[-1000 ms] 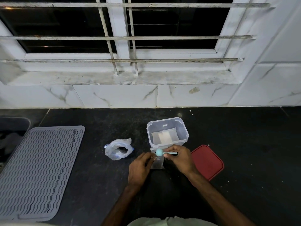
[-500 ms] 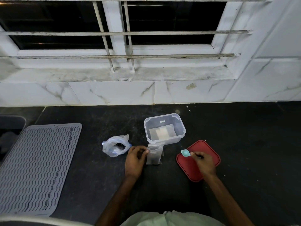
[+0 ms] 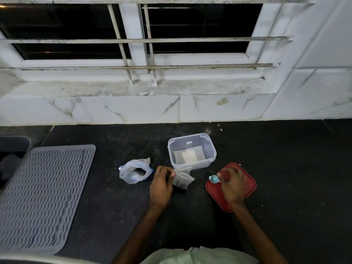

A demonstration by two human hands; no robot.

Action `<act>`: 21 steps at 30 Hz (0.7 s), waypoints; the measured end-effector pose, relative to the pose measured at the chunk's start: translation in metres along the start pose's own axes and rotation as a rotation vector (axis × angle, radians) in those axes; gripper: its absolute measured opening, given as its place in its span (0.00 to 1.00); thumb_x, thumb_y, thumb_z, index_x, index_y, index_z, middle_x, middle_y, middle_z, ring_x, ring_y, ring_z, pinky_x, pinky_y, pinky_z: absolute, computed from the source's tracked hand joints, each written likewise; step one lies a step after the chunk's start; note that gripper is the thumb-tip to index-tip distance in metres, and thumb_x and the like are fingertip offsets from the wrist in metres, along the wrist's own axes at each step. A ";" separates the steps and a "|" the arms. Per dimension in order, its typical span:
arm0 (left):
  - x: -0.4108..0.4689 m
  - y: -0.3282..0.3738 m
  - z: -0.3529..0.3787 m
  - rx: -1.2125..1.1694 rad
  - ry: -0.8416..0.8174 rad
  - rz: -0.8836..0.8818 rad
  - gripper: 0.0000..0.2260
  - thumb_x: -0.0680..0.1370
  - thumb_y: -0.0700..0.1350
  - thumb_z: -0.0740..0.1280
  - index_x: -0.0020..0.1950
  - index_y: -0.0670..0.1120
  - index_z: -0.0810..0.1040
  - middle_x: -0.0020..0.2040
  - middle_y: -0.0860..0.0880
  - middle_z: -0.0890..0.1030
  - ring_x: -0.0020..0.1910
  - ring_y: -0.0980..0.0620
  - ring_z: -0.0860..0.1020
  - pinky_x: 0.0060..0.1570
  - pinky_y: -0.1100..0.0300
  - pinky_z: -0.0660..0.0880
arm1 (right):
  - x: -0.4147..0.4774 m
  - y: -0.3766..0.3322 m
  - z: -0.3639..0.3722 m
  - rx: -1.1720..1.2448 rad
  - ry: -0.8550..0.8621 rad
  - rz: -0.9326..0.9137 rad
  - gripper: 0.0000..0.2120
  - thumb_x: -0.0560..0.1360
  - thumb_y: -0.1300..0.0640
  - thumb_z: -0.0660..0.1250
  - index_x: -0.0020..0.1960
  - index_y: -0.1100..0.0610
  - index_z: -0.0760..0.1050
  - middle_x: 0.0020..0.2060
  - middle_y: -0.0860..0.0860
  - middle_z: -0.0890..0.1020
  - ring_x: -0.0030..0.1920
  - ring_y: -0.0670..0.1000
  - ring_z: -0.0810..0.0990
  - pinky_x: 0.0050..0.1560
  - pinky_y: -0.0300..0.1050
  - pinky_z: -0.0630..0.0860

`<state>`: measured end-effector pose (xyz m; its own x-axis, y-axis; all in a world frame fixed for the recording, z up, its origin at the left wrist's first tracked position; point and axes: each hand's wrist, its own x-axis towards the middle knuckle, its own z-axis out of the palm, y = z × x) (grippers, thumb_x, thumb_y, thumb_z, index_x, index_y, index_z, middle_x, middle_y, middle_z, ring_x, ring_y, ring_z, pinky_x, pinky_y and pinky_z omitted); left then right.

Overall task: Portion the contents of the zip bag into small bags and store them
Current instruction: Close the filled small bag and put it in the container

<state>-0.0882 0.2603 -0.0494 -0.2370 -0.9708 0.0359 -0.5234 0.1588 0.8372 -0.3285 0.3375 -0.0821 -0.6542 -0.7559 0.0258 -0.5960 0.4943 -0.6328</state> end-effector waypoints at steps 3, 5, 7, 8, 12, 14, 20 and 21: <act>0.002 0.009 0.004 0.037 -0.008 0.027 0.04 0.81 0.44 0.63 0.46 0.50 0.74 0.50 0.55 0.73 0.45 0.59 0.75 0.44 0.62 0.71 | -0.013 -0.048 -0.012 0.454 -0.183 -0.059 0.02 0.76 0.55 0.70 0.49 0.50 0.80 0.48 0.49 0.82 0.51 0.48 0.80 0.51 0.38 0.74; 0.002 0.014 0.008 0.040 0.011 0.040 0.04 0.81 0.43 0.63 0.46 0.51 0.74 0.49 0.55 0.72 0.44 0.62 0.73 0.41 0.64 0.69 | -0.022 -0.074 -0.014 0.619 -0.350 -0.052 0.04 0.77 0.56 0.69 0.51 0.54 0.81 0.48 0.49 0.84 0.50 0.46 0.82 0.52 0.36 0.76; 0.002 0.017 0.009 0.034 0.029 0.038 0.04 0.80 0.43 0.64 0.47 0.50 0.74 0.48 0.56 0.73 0.43 0.65 0.73 0.40 0.64 0.69 | -0.028 -0.087 -0.011 0.669 -0.421 -0.073 0.06 0.76 0.57 0.71 0.52 0.54 0.82 0.49 0.47 0.85 0.51 0.45 0.83 0.52 0.37 0.78; 0.002 0.017 0.009 0.034 0.035 0.042 0.04 0.80 0.43 0.64 0.47 0.50 0.75 0.48 0.55 0.73 0.43 0.66 0.73 0.40 0.64 0.69 | -0.029 -0.090 -0.010 0.667 -0.428 -0.102 0.07 0.74 0.58 0.73 0.52 0.54 0.82 0.48 0.46 0.85 0.51 0.45 0.83 0.52 0.38 0.78; -0.002 0.019 0.009 0.045 0.003 0.062 0.06 0.80 0.44 0.64 0.46 0.54 0.72 0.48 0.57 0.72 0.43 0.61 0.74 0.39 0.61 0.70 | -0.032 -0.090 -0.005 0.508 -0.351 -0.227 0.05 0.70 0.61 0.76 0.44 0.54 0.81 0.40 0.45 0.83 0.43 0.42 0.81 0.45 0.35 0.76; -0.007 0.019 0.011 0.045 -0.014 0.056 0.07 0.80 0.45 0.64 0.45 0.56 0.70 0.47 0.58 0.71 0.44 0.60 0.75 0.39 0.58 0.71 | -0.032 -0.091 -0.003 0.429 -0.286 -0.265 0.05 0.71 0.63 0.74 0.41 0.55 0.80 0.38 0.44 0.82 0.42 0.42 0.79 0.44 0.37 0.75; -0.018 0.020 0.016 0.041 -0.059 0.016 0.06 0.80 0.46 0.63 0.45 0.56 0.70 0.48 0.59 0.70 0.43 0.60 0.75 0.37 0.62 0.67 | -0.032 -0.087 0.005 0.073 -0.155 -0.395 0.06 0.67 0.59 0.75 0.39 0.51 0.80 0.37 0.42 0.82 0.41 0.43 0.78 0.47 0.51 0.77; -0.018 0.022 0.016 0.039 -0.057 0.008 0.06 0.80 0.46 0.63 0.45 0.56 0.70 0.47 0.59 0.70 0.42 0.61 0.75 0.36 0.63 0.66 | -0.032 -0.087 0.005 0.101 -0.154 -0.383 0.05 0.67 0.59 0.75 0.39 0.51 0.80 0.37 0.42 0.82 0.41 0.43 0.78 0.47 0.51 0.78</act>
<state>-0.1087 0.2841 -0.0399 -0.2864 -0.9580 0.0105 -0.5523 0.1740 0.8153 -0.2533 0.3167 -0.0314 -0.3129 -0.9357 0.1630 -0.7288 0.1265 -0.6730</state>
